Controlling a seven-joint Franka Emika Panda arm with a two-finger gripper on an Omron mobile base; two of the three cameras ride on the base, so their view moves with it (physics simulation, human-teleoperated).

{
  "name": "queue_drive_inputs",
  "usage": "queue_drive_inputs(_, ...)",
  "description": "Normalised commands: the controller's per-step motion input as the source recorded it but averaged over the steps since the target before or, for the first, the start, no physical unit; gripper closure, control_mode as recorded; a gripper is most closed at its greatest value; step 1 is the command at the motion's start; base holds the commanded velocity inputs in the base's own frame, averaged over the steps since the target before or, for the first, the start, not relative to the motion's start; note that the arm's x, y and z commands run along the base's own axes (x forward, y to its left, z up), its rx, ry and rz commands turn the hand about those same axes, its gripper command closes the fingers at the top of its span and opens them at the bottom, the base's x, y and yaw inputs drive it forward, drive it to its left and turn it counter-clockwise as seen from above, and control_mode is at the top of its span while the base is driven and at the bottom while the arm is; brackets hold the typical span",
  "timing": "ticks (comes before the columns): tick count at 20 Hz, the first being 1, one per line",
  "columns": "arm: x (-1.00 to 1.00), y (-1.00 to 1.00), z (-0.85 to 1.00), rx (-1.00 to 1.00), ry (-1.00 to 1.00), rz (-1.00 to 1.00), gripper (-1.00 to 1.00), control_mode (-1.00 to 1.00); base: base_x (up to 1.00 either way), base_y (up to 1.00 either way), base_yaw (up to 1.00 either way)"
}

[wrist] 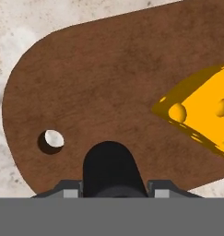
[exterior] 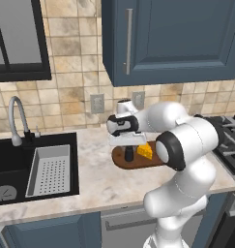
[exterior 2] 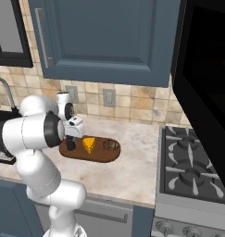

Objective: Retrieve the reheated potato from the microwave, then place the potato, cheese, and condiment on the cutting board.

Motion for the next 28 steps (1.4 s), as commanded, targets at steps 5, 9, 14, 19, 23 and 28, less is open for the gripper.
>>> queue_drive_inputs(5, 0.00, -0.12, -0.04, 0.00, 0.03, 0.00, -1.00, -1.00, 0.00, 0.00, 0.00)
queue_drive_inputs(9, -0.04, -0.09, 0.05, 0.00, 0.00, 0.00, -1.00, -1.00, 0.00, 0.00, 0.00)
queue_drive_inputs(14, -0.12, 0.00, 0.10, 0.00, 0.00, 0.00, -1.00, -1.00, 0.00, 0.00, 0.00)
queue_drive_inputs(19, -0.14, 0.00, 0.09, 0.00, 0.00, 0.00, -1.00, -1.00, 0.00, 0.00, 0.00)
queue_drive_inputs(23, -0.24, 0.00, 0.08, 0.00, 0.00, 0.00, -1.00, -1.00, 0.00, 0.00, 0.00)
queue_drive_inputs(28, -0.34, 0.00, 0.06, 0.00, 0.00, -0.01, -1.00, -1.00, 0.00, 0.00, 0.00)
